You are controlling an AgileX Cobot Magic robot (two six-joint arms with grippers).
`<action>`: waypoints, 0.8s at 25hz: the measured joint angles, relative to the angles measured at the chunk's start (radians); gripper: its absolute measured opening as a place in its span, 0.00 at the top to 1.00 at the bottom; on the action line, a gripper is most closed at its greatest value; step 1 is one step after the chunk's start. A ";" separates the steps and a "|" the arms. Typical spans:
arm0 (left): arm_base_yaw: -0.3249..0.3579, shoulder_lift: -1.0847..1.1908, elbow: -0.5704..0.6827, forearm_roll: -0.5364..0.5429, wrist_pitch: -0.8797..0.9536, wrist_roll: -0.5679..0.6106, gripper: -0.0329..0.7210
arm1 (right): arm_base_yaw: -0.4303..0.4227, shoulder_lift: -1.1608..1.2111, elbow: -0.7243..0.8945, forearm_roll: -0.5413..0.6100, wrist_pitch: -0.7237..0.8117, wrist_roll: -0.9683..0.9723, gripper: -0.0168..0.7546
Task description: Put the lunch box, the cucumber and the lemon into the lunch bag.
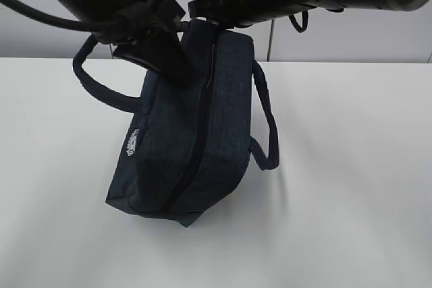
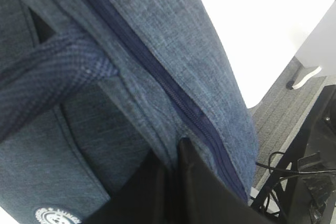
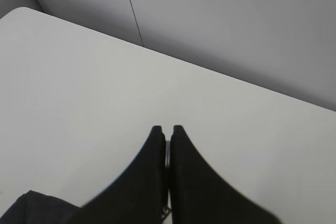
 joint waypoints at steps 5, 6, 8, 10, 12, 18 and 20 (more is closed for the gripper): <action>0.000 -0.002 0.000 -0.019 -0.013 -0.002 0.97 | -0.020 -0.002 0.000 0.018 0.000 0.000 0.98; 0.000 -0.005 0.000 -0.027 -0.019 -0.002 0.97 | -0.024 -0.002 0.000 0.022 0.000 0.000 0.98; 0.000 -0.011 0.000 -0.032 -0.023 -0.002 0.97 | -0.025 -0.002 0.000 0.029 0.000 0.000 0.98; 0.000 -0.020 0.000 -0.038 -0.023 -0.002 0.97 | -0.025 -0.002 0.000 0.036 0.002 0.000 0.98; 0.000 -0.024 0.000 -0.050 -0.027 -0.002 0.97 | -0.025 -0.003 0.000 0.038 0.004 0.000 0.98; 0.000 -0.049 0.004 -0.052 -0.031 -0.004 0.97 | -0.025 -0.005 -0.001 0.042 0.016 0.000 0.98; 0.000 -0.061 0.004 -0.052 -0.033 -0.004 0.97 | -0.025 -0.008 -0.002 0.045 0.020 0.000 0.98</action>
